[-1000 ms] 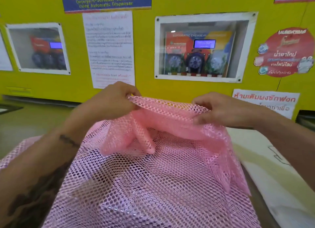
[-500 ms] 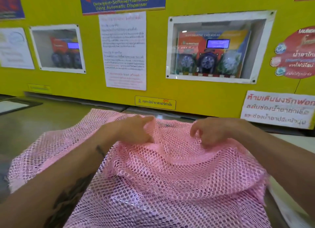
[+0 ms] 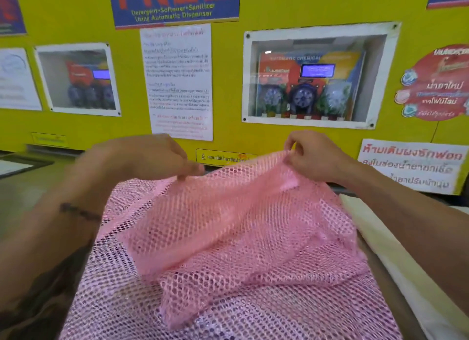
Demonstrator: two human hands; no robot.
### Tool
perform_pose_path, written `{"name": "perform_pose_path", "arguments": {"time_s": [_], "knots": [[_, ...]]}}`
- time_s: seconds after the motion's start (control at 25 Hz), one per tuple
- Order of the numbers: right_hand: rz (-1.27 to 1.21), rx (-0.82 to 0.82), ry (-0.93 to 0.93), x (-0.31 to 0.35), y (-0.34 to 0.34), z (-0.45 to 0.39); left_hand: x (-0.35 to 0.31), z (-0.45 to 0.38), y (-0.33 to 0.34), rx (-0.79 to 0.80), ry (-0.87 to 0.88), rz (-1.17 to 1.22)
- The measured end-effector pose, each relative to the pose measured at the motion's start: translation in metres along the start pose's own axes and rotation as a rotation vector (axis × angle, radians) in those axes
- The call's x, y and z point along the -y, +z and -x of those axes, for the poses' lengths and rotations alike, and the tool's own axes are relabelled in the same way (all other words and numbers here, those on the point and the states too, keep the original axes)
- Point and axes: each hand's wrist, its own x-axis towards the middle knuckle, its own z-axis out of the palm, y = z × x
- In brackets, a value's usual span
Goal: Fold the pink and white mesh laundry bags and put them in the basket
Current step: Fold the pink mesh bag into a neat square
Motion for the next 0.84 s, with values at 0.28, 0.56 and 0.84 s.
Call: {"name": "perform_pose_path", "arguments": {"time_s": [0.28,0.56,0.84], "knots": [[-0.102,0.302,0.061,0.01,0.02,0.0,-0.028,-0.028,0.072,0.163,0.176,0.065],[0.132,0.362,0.074,0.02,0.032,-0.026,0.014,-0.027,0.026,-0.188,0.191,0.197],[0.078,0.188,0.014,0.098,0.077,-0.093,0.083,-0.006,-0.009,-0.437,-0.057,0.154]]}}
